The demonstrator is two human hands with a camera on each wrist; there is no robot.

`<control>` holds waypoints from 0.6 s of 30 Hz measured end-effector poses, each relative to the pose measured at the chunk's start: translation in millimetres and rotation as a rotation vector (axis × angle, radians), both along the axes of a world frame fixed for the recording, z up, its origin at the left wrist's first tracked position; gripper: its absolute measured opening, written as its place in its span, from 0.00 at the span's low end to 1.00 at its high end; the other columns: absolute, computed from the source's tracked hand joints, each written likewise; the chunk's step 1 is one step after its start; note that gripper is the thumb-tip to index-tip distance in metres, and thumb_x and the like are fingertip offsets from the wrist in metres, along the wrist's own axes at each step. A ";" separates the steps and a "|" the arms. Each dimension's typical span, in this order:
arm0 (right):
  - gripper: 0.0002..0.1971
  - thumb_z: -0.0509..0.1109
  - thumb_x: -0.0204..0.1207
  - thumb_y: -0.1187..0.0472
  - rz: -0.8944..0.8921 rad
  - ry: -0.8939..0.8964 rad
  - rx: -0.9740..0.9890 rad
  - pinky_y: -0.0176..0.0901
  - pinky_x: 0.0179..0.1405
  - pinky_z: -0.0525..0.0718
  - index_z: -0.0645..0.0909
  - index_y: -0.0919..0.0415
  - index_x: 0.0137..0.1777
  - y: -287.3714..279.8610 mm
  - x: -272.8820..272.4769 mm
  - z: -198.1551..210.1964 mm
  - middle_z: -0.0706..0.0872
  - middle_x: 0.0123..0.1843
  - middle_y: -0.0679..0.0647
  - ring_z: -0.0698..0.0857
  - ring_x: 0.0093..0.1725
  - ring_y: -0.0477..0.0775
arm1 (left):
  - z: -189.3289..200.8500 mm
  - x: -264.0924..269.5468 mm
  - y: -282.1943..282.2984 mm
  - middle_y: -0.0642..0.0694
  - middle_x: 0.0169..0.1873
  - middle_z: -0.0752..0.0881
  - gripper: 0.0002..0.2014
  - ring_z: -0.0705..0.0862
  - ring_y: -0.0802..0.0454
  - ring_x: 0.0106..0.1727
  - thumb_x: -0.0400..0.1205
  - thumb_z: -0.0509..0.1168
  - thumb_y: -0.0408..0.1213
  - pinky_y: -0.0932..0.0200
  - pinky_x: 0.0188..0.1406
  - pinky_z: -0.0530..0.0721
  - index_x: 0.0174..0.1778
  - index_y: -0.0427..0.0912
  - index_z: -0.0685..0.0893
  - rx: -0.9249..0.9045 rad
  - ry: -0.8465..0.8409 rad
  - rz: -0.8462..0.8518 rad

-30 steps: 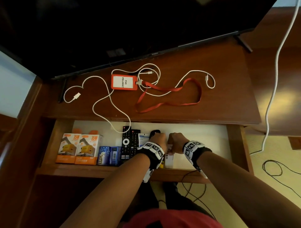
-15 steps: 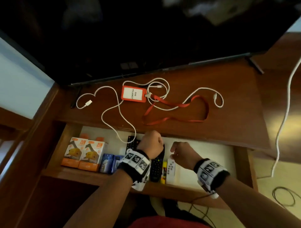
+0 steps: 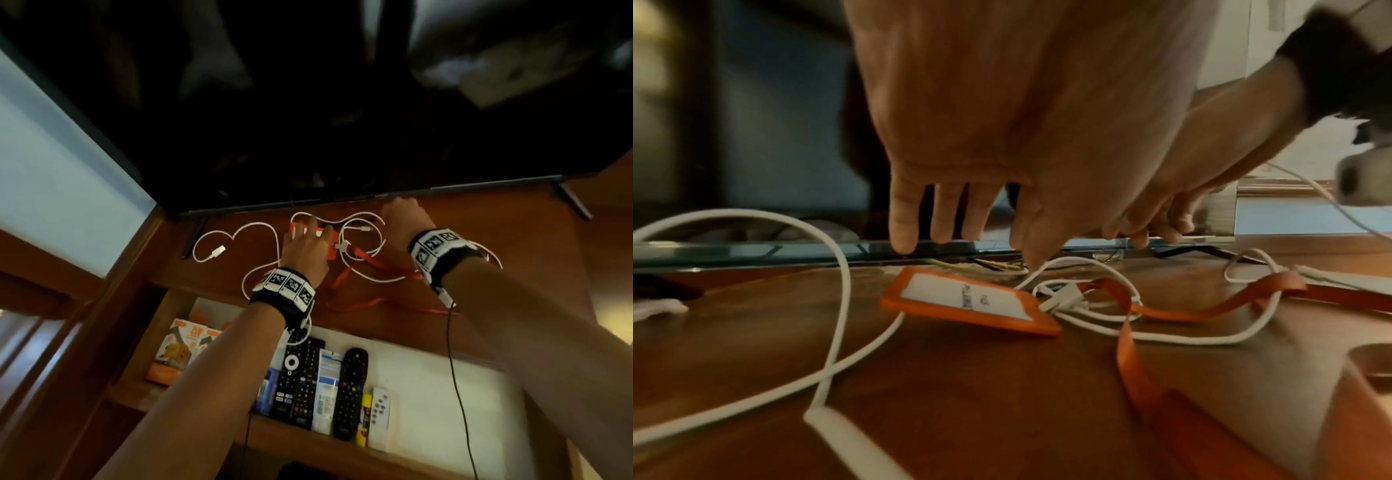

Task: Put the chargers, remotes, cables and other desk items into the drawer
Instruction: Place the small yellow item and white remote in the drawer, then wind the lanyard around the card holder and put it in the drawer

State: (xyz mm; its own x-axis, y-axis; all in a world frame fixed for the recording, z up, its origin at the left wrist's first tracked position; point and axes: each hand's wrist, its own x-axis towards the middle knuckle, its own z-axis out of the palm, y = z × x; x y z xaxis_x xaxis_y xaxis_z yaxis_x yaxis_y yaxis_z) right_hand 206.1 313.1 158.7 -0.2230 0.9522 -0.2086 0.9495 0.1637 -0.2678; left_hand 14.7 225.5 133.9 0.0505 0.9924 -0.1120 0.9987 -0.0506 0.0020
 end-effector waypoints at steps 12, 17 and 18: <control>0.22 0.62 0.83 0.68 0.162 -0.231 -0.022 0.56 0.57 0.89 0.82 0.50 0.72 46.4 -20.8 -26.6 0.87 0.67 0.57 0.88 0.63 0.65 | -13.7 -12.2 49.9 0.42 0.75 0.77 0.32 0.75 0.38 0.75 0.79 0.71 0.41 0.34 0.71 0.71 0.81 0.45 0.72 -0.139 0.163 -0.172; 0.13 0.63 0.81 0.67 0.159 -0.283 0.039 0.52 0.46 0.88 0.88 0.54 0.55 42.9 -17.9 -26.3 0.90 0.54 0.58 0.90 0.53 0.65 | -12.5 -11.6 54.2 0.42 0.69 0.77 0.23 0.76 0.38 0.73 0.80 0.72 0.40 0.33 0.70 0.73 0.72 0.46 0.80 -0.122 0.149 -0.151; 0.13 0.63 0.81 0.68 0.158 -0.285 0.053 0.51 0.45 0.88 0.87 0.55 0.55 40.9 -17.6 -25.0 0.90 0.53 0.58 0.90 0.52 0.65 | -12.6 -11.9 54.3 0.41 0.70 0.77 0.24 0.76 0.38 0.74 0.80 0.73 0.41 0.32 0.71 0.73 0.73 0.45 0.80 -0.124 0.137 -0.138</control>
State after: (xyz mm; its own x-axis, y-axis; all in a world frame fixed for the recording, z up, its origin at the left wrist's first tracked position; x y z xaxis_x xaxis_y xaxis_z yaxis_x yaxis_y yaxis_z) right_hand 188.5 353.9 133.8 -0.3084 0.9219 -0.2344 0.9468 0.3212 0.0179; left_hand 2.8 279.7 121.4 0.1607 0.9554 -0.2480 0.9738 -0.1944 -0.1182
